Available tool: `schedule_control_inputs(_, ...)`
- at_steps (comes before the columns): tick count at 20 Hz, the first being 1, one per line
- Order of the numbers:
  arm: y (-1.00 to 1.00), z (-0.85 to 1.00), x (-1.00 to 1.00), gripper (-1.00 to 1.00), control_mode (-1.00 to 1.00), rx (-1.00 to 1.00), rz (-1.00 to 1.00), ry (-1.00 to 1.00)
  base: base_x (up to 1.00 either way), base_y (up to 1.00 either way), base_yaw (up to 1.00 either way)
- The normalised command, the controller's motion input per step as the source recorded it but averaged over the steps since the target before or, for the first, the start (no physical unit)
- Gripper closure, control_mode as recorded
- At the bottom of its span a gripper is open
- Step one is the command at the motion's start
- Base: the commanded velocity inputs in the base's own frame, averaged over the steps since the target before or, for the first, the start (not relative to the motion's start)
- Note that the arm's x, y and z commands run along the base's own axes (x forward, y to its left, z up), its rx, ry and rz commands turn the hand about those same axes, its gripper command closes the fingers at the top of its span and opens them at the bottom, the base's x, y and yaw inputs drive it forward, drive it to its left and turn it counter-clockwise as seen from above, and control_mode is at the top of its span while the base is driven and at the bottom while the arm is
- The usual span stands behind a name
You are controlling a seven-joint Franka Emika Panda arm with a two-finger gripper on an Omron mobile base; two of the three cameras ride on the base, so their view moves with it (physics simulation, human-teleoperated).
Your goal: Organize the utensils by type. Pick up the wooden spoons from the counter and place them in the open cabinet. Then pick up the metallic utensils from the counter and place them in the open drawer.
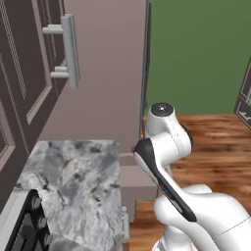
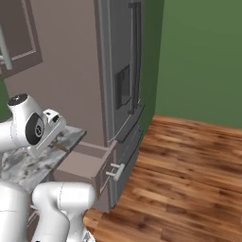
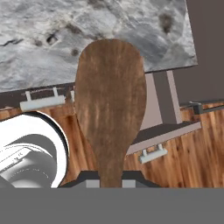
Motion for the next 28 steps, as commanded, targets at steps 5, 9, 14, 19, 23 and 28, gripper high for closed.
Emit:
schedule_control_inputs(5,0.00,0.00,0.00,1.00,1.00,0.00,0.00,0.00,0.47,0.20,-0.08)
schedule_control_inputs(9,0.00,0.00,0.00,1.00,1.00,0.00,0.00,0.00,0.28,0.17,-0.03)
schedule_control_inputs(14,0.00,0.00,0.00,1.00,1.00,0.00,0.00,0.00,0.00,0.00,0.00)
schedule_control_inputs(19,0.00,0.00,0.00,1.00,1.00,0.00,0.00,0.00,0.00,0.00,0.00)
schedule_control_inputs(23,0.00,0.00,0.00,1.00,1.00,0.00,0.00,0.00,0.00,0.00,0.00)
schedule_control_inputs(28,0.00,0.00,0.00,1.00,1.00,0.00,0.00,0.00,0.02,0.00,0.00)
